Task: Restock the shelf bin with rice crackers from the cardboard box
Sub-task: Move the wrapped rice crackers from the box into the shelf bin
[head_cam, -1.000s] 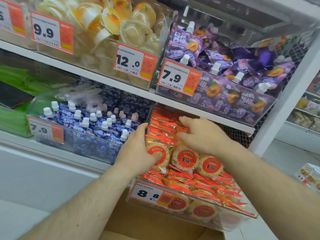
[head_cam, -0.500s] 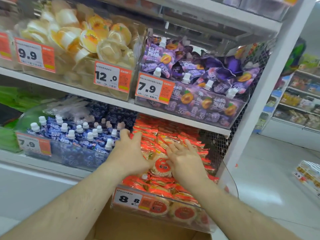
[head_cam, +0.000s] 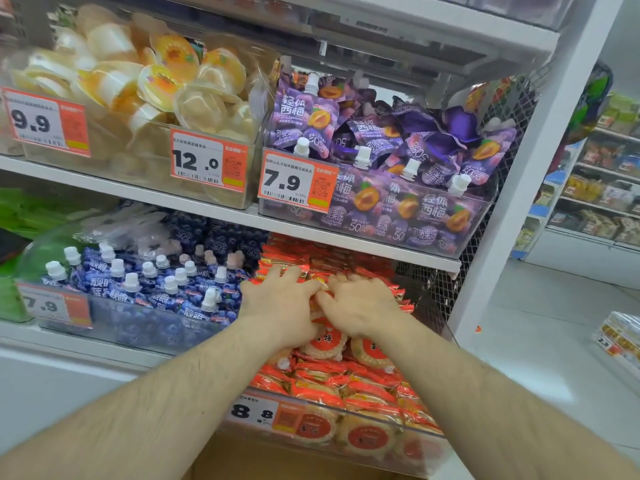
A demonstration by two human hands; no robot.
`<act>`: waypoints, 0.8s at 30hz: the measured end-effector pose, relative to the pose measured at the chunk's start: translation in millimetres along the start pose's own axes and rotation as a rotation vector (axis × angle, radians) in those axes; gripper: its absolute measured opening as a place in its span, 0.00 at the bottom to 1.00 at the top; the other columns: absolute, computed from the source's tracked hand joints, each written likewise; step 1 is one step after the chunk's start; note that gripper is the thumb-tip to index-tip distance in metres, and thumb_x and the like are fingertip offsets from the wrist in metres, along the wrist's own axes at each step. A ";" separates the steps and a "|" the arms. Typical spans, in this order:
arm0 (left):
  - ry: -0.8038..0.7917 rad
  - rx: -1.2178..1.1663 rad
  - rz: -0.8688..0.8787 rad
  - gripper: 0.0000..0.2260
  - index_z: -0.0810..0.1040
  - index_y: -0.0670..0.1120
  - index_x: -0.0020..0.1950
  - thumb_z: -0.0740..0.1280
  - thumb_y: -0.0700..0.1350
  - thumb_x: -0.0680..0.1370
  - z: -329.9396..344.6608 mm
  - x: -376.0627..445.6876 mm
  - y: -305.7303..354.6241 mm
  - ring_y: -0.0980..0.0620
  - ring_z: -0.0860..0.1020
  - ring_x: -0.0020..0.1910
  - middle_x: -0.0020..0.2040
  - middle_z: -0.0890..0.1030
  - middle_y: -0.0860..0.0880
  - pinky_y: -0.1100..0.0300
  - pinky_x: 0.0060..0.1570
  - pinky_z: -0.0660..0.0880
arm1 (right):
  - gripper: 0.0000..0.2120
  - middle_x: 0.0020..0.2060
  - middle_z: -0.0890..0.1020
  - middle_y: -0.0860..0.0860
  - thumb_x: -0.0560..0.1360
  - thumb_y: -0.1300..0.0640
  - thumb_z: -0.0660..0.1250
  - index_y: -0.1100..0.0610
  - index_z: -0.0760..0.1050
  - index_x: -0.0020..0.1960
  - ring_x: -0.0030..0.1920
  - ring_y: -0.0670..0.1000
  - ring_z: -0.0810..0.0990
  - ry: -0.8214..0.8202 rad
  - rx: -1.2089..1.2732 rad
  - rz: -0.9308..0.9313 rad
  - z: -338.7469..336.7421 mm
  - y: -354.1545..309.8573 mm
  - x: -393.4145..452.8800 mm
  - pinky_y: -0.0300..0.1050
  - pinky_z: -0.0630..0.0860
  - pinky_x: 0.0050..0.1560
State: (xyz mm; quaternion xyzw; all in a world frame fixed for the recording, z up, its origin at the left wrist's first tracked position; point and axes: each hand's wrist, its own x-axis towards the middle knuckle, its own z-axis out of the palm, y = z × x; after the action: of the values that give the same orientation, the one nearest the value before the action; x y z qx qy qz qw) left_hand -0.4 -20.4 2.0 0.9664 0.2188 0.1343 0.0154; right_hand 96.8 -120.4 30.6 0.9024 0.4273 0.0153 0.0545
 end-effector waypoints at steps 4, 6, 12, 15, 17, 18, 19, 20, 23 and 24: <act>-0.033 0.024 -0.002 0.32 0.61 0.63 0.71 0.62 0.70 0.70 0.6 0.9 0.4 0.46 0.58 0.73 0.74 0.61 0.51 0.37 0.59 0.68 | 0.17 0.66 0.75 0.54 0.78 0.51 0.50 0.51 0.72 0.60 0.65 0.58 0.72 0.013 0.158 0.042 -26.7 3.2 13.6 0.55 0.64 0.59; -0.043 0.023 -0.005 0.32 0.60 0.63 0.72 0.62 0.70 0.70 0.1 0.0 0.3 0.46 0.57 0.73 0.75 0.60 0.51 0.37 0.61 0.67 | 0.16 0.66 0.75 0.53 0.77 0.51 0.50 0.50 0.74 0.57 0.65 0.57 0.72 -0.077 0.118 0.009 -27.3 1.9 22.8 0.55 0.65 0.57; -0.063 0.031 -0.019 0.33 0.59 0.64 0.72 0.61 0.72 0.70 -2.6 -0.8 -0.8 0.47 0.58 0.74 0.75 0.60 0.53 0.31 0.63 0.62 | 0.26 0.74 0.67 0.49 0.76 0.49 0.50 0.52 0.68 0.72 0.73 0.52 0.65 -0.009 0.269 -0.078 -24.7 18.5 15.9 0.51 0.63 0.71; -0.072 0.133 -0.027 0.33 0.60 0.63 0.72 0.60 0.71 0.69 -9.5 -0.2 4.5 0.44 0.56 0.75 0.75 0.60 0.50 0.24 0.64 0.47 | 0.27 0.66 0.77 0.48 0.71 0.52 0.54 0.53 0.75 0.67 0.68 0.48 0.72 0.486 0.500 -0.041 -9.0 43.1 -39.0 0.42 0.65 0.70; -0.056 0.230 -0.004 0.35 0.60 0.59 0.73 0.60 0.69 0.68 -16.2 1.7 13.8 0.40 0.53 0.76 0.76 0.59 0.47 0.23 0.63 0.41 | 0.29 0.66 0.77 0.50 0.68 0.53 0.55 0.55 0.76 0.67 0.68 0.49 0.72 0.595 0.469 0.038 5.6 59.6 -64.1 0.37 0.62 0.68; -0.044 0.256 0.024 0.36 0.59 0.58 0.74 0.60 0.69 0.68 -18.7 2.9 20.9 0.40 0.51 0.76 0.76 0.58 0.46 0.23 0.63 0.39 | 0.32 0.71 0.72 0.50 0.67 0.53 0.56 0.56 0.71 0.71 0.72 0.50 0.67 0.526 0.395 0.057 13.3 67.6 -69.4 0.37 0.57 0.71; -0.032 0.255 0.064 0.38 0.58 0.56 0.75 0.60 0.68 0.68 -19.6 4.4 29.2 0.40 0.49 0.77 0.77 0.57 0.46 0.24 0.63 0.37 | 0.36 0.76 0.62 0.51 0.67 0.53 0.55 0.57 0.62 0.76 0.76 0.51 0.58 0.408 0.284 0.044 20.3 73.2 -71.1 0.39 0.50 0.74; -0.026 0.235 0.109 0.39 0.56 0.56 0.76 0.60 0.68 0.68 -18.6 6.0 38.0 0.41 0.47 0.78 0.78 0.55 0.47 0.24 0.64 0.36 | 0.39 0.79 0.52 0.53 0.68 0.52 0.55 0.57 0.52 0.79 0.78 0.52 0.48 0.279 0.165 0.014 25.8 75.3 -70.2 0.43 0.44 0.76; -0.078 0.171 0.206 0.44 0.51 0.54 0.78 0.60 0.71 0.67 -10.1 13.6 58.2 0.44 0.47 0.78 0.80 0.52 0.50 0.27 0.66 0.36 | 0.40 0.78 0.39 0.55 0.73 0.57 0.57 0.59 0.40 0.79 0.76 0.54 0.33 0.084 0.028 -0.103 37.9 69.7 -63.7 0.51 0.34 0.75; -0.101 0.154 0.210 0.45 0.50 0.54 0.78 0.60 0.72 0.67 -7.0 17.0 61.3 0.45 0.48 0.78 0.80 0.51 0.50 0.28 0.67 0.36 | 0.40 0.78 0.38 0.55 0.74 0.58 0.57 0.59 0.39 0.79 0.76 0.53 0.32 0.060 0.055 -0.123 38.8 66.7 -62.2 0.50 0.33 0.75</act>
State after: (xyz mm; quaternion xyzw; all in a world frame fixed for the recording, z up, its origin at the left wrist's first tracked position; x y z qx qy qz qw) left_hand 38.2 -68.7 18.5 0.9878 0.1250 0.0690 -0.0621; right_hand 111.5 -213.7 0.6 0.8747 0.4835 0.0273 0.0176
